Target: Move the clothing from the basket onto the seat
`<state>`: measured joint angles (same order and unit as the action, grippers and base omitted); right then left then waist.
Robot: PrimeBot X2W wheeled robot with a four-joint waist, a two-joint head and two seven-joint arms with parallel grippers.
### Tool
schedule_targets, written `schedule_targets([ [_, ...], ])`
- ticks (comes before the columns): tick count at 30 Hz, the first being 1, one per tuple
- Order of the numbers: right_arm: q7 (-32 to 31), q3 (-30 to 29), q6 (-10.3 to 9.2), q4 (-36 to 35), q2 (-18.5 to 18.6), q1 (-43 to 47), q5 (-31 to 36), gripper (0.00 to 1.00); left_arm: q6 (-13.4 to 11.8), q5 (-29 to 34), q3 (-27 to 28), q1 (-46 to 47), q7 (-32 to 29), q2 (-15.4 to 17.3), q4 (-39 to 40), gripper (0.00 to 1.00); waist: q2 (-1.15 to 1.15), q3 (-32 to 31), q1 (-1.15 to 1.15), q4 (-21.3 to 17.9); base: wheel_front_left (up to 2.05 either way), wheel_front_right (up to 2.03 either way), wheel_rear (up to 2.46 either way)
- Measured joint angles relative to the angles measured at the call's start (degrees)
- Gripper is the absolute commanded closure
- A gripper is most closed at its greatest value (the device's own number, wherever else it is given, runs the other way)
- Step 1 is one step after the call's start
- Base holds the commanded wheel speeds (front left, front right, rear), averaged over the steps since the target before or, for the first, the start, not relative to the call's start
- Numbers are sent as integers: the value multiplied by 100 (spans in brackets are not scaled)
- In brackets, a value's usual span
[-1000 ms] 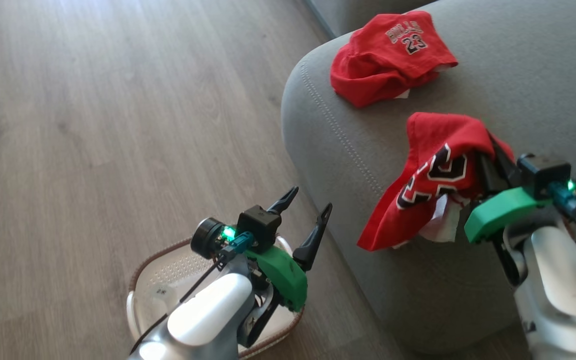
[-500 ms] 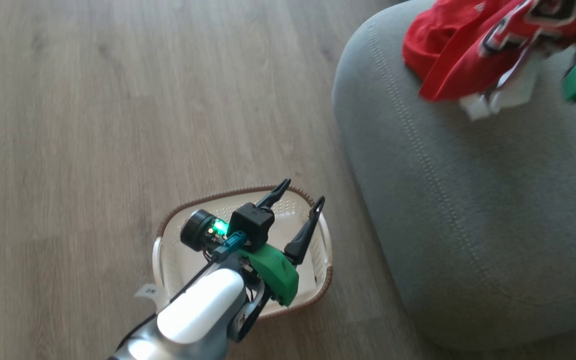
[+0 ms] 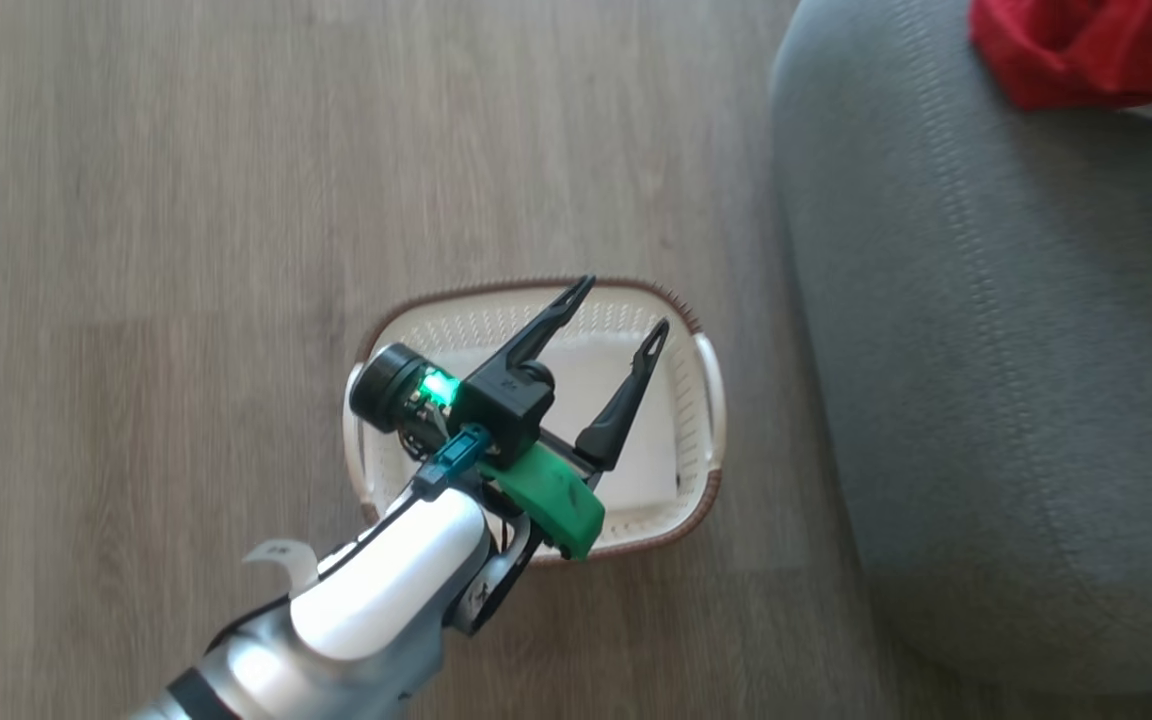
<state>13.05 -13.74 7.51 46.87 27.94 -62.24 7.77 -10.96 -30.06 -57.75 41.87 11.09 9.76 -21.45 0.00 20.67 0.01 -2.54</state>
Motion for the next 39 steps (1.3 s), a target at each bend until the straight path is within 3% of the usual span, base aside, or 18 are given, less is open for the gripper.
schedule_targets([
  [7, 70, -926, 0, 510, -94, -75, 788, 100, -19, 96, -52, 173, -126, 92, 242, 0, 0, 507, 0, 188, 0, 0, 0],
  [18, 141, -1835, 0, 942, -854, 346, 1916, 100, -47, 149, -67, 300, -169, 192, 325, 0, 0, 768, 0, 197, 0, 0, 0],
  [19, 142, -1879, 0, 928, -902, 346, 1961, 95, -68, 149, -67, 299, -169, 204, 325, 0, 0, 766, 0, 184, 0, 0, 0],
  [20, 142, -1923, 0, 926, -953, 346, 1980, 57, -68, 147, -67, 299, -169, 213, 326, 0, 0, 761, 0, 171, 0, 0, 0],
  [21, 142, -1937, 0, 921, -991, 349, 2004, 10, -70, 147, -67, 299, -169, 221, 326, 0, 0, 755, 0, 158, 0, 0, 0],
  [22, 142, -1939, 0, 905, -1027, 359, 2018, 0, -73, 147, -66, 298, -169, 231, 324, 0, 0, 744, 0, 143, 0, 0, 0],
  [28, 142, -1780, 0, 766, -1201, 601, 1991, 0, -119, 74, -48, 275, -132, 257, 276, 0, 0, 600, 0, 37, 0, 0, 0],
  [39, 142, -1113, 0, 123, -1438, 1570, 1150, 0, -272, -208, 187, -119, 116, 367, 254, 0, 0, 23, 0, -172, 0, 0, 0],
])
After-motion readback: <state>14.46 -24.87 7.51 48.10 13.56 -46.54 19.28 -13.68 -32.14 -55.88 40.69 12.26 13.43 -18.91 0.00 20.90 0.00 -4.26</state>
